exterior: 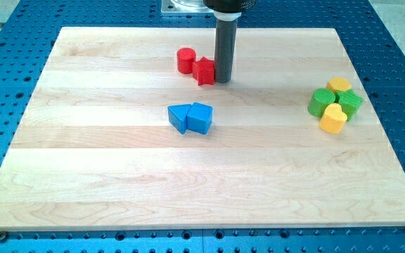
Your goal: Place the red blocks vertically top to the blue blocks
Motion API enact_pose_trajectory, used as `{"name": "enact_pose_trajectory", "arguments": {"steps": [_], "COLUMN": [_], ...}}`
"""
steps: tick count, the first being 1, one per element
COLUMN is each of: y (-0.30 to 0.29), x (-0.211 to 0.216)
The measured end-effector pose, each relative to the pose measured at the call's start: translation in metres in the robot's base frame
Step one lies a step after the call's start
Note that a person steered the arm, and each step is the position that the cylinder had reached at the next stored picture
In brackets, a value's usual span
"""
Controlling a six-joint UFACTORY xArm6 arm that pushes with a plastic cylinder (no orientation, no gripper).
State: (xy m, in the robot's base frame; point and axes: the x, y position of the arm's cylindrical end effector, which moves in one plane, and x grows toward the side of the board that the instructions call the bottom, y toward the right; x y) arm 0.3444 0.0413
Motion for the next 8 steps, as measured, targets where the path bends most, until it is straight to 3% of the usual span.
{"name": "enact_pose_trajectory", "arguments": {"steps": [8], "y": [-0.039], "x": [0.025]}}
